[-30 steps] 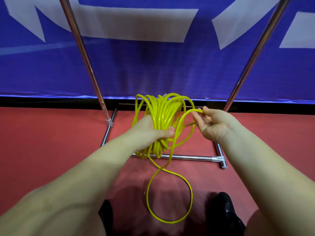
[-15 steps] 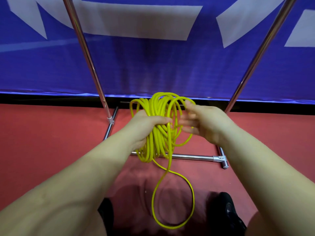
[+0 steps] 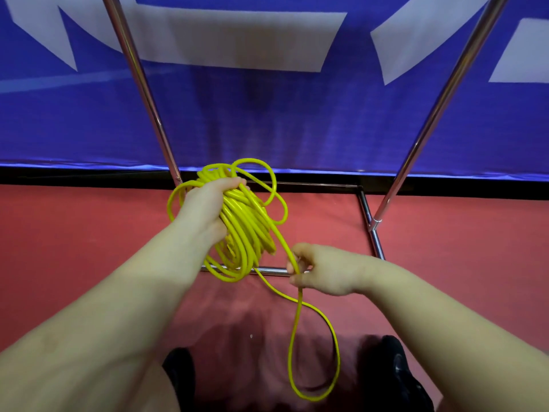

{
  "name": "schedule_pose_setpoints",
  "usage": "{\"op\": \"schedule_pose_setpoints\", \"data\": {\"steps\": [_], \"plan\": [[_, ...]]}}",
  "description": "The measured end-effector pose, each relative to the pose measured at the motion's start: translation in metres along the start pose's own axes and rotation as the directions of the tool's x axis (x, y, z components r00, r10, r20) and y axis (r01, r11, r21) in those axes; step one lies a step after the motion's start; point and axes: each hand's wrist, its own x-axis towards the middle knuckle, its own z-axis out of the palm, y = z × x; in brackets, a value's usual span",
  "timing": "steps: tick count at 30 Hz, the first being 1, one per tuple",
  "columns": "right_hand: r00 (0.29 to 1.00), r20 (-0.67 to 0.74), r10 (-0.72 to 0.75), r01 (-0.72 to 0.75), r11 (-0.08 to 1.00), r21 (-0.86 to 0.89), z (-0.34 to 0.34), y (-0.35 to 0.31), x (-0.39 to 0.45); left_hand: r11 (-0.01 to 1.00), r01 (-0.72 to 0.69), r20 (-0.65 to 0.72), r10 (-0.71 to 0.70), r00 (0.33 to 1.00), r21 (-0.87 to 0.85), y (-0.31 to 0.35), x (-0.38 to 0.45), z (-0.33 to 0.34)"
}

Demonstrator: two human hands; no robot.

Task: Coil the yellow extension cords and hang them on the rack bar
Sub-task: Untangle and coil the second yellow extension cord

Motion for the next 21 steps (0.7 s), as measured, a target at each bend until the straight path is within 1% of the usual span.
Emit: {"op": "schedule_pose_setpoints", "data": {"steps": [1, 2, 3, 5, 6, 8, 10, 12, 14, 18, 21], "plan": [[0.999, 0.031, 0.013, -0.012, 0.999, -0.031, 0.001, 0.003, -0.001, 1.000, -0.011, -0.010, 0.011, 1.000, 0.002, 0.002, 0.002, -0.003], [0.999, 0.026, 0.019, -0.018, 0.999, -0.037, 0.000, 0.005, -0.002, 1.000, -0.019, -0.018, 0.019, 1.000, 0.008, 0.003, 0.003, -0.004], [1.000, -0.017, 0.016, -0.017, 0.999, -0.027, -0.003, 0.007, -0.002, 1.000, -0.026, -0.023, 0.026, 0.999, 0.013, 0.004, 0.005, -0.005], [0.980, -0.197, -0.002, 0.004, 1.000, 0.014, -0.011, 0.012, -0.002, 0.999, -0.033, -0.026, 0.033, 0.999, 0.016, 0.004, 0.006, -0.006], [0.951, -0.309, -0.007, 0.028, 0.997, 0.066, -0.016, 0.014, -0.003, 0.999, -0.035, -0.031, 0.036, 0.999, 0.027, 0.003, 0.006, -0.005], [0.861, -0.507, 0.031, 0.092, 0.972, 0.215, -0.027, 0.018, -0.005, 0.997, -0.037, -0.033, 0.039, 0.999, 0.062, 0.002, 0.006, -0.005], [0.787, -0.609, 0.103, 0.115, 0.944, 0.308, -0.038, 0.021, -0.009, 0.995, -0.034, -0.011, 0.035, 0.999, 0.094, 0.001, 0.004, -0.006], [0.763, -0.631, 0.142, 0.092, 0.941, 0.324, -0.043, 0.021, -0.012, 0.990, -0.032, 0.014, 0.031, 0.999, 0.137, -0.001, 0.003, -0.006], [0.761, -0.632, 0.147, 0.079, 0.946, 0.314, -0.046, 0.021, -0.014, 0.983, -0.029, 0.052, 0.020, 0.998, 0.180, -0.002, 0.001, -0.005], [0.804, -0.587, 0.097, 0.085, 0.958, 0.275, -0.043, 0.016, -0.013, 0.976, -0.008, 0.147, -0.025, 0.989, 0.220, -0.008, -0.006, 0.002], [0.831, -0.555, 0.029, 0.121, 0.965, 0.232, -0.038, 0.010, -0.008, 0.970, 0.012, 0.176, -0.057, 0.983, 0.243, -0.018, -0.012, 0.010]]}}
